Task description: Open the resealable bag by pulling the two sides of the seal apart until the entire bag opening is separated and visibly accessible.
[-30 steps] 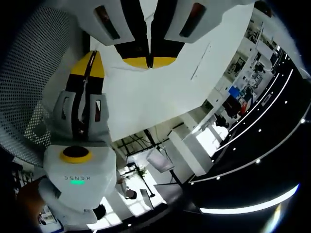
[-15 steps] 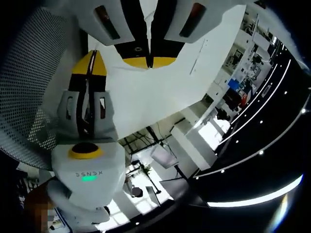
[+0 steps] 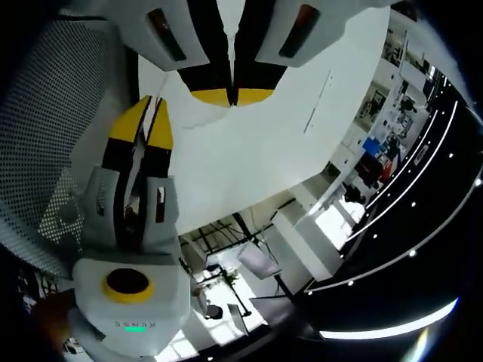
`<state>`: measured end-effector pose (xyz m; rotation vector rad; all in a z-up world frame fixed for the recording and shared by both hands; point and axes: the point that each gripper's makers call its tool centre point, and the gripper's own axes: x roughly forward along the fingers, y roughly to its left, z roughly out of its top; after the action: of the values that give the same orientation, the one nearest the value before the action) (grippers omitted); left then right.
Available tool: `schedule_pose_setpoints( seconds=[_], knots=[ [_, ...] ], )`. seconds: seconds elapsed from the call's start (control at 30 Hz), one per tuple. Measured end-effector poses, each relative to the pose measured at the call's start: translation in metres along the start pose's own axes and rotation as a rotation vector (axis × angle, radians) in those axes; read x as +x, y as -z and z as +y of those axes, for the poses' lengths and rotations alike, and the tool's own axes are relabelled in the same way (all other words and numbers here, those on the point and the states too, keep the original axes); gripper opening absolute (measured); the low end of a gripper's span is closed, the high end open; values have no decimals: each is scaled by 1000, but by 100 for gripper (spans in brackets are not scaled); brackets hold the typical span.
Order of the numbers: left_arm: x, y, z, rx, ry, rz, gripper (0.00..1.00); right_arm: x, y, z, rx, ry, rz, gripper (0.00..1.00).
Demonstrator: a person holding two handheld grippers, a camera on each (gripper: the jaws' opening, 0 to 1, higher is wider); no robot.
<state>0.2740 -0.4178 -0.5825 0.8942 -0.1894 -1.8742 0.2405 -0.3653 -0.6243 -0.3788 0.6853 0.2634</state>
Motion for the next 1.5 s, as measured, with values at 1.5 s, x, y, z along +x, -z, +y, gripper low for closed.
schedule_pose_setpoints(
  seconds=[1.5],
  knots=[
    [68,91,51,77,3,86,0,-9,-2,-30,157,115,-62,24]
  ],
)
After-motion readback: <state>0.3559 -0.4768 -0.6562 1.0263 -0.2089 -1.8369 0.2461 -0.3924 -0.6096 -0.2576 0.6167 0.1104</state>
